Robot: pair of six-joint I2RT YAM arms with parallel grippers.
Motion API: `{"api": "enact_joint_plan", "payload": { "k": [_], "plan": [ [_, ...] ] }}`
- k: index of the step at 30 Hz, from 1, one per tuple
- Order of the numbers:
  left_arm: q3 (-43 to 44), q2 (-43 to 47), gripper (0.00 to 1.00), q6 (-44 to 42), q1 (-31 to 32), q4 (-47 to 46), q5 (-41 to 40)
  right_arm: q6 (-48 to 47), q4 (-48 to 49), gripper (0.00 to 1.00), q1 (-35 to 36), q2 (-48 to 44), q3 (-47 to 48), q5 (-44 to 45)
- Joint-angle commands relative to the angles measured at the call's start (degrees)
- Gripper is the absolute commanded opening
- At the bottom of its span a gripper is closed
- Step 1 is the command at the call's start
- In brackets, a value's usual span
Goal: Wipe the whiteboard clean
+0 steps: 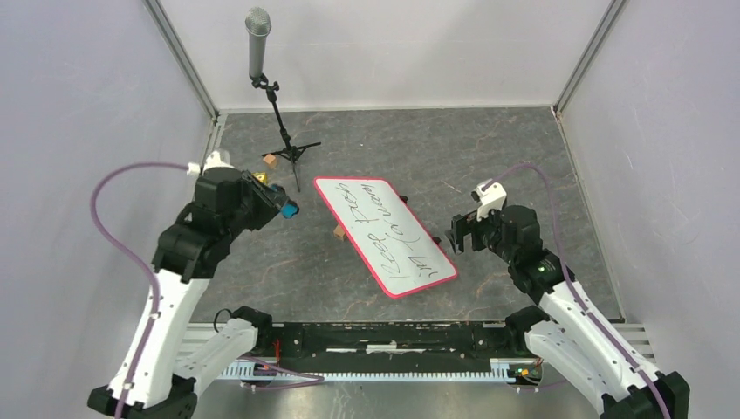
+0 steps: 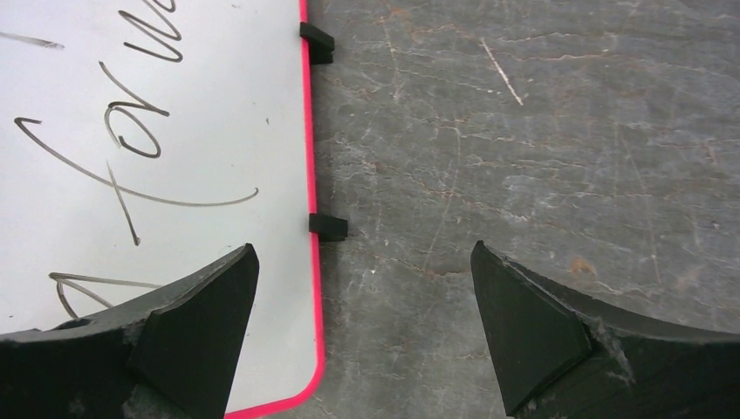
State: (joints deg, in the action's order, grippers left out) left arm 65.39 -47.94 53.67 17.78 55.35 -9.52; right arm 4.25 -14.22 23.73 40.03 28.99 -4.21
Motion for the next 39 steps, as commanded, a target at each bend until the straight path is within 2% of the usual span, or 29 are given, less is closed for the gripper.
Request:
{"api": "enact_joint_plan", "payload": {
  "k": [1,5,8,12,16,21,26,30,35,39],
  "plan": [
    [13.6,-6.5,0.22,-19.1,7.8,0.5,5.0,0.5,3.1,0.98,-0.1,2.6,1.3,-3.4],
    [26.7,-19.3,0.22,-22.0,21.1,5.1,-4.3,1.0,3.0,0.97,0.0,4.8,2.9,-4.6],
    [40.2,-31.8,0.23,-26.0,30.9,11.2,-12.8,1.3,3.1,0.97,0.0,5.8,4.0,-5.0],
    [60.4,-47.9,0.23,-31.8,38.6,22.9,-23.4,1.5,2.9,0.98,0.0,6.0,4.9,-2.6],
    [76.9,-61.0,0.23,-36.2,42.6,31.4,-28.2,6.5,2.0,0.97,-0.1,3.3,4.9,9.1],
    [78.5,-68.6,0.24,-38.9,45.6,27.9,-25.7,9.3,-0.8,0.97,-0.1,-3.5,4.4,23.3],
    [77.8,-72.5,0.24,-37.6,45.7,32.2,-26.5,5.9,-2.7,0.98,0.0,-7.6,4.6,25.4],
    [76.6,-72.7,0.19,-35.8,45.7,37.1,-24.0,5.3,-1.6,0.97,0.0,-6.7,3.7,22.8],
    [70.3,-69.9,0.21,-35.5,45.7,36.6,-18.9,6.2,0.5,0.97,0.0,-4.7,1.7,14.2],
    [69.2,-71.8,0.21,-35.1,45.7,39.0,-18.9,5.6,0.0,0.97,-0.1,-3.5,1.7,11.1]
  ]
}}
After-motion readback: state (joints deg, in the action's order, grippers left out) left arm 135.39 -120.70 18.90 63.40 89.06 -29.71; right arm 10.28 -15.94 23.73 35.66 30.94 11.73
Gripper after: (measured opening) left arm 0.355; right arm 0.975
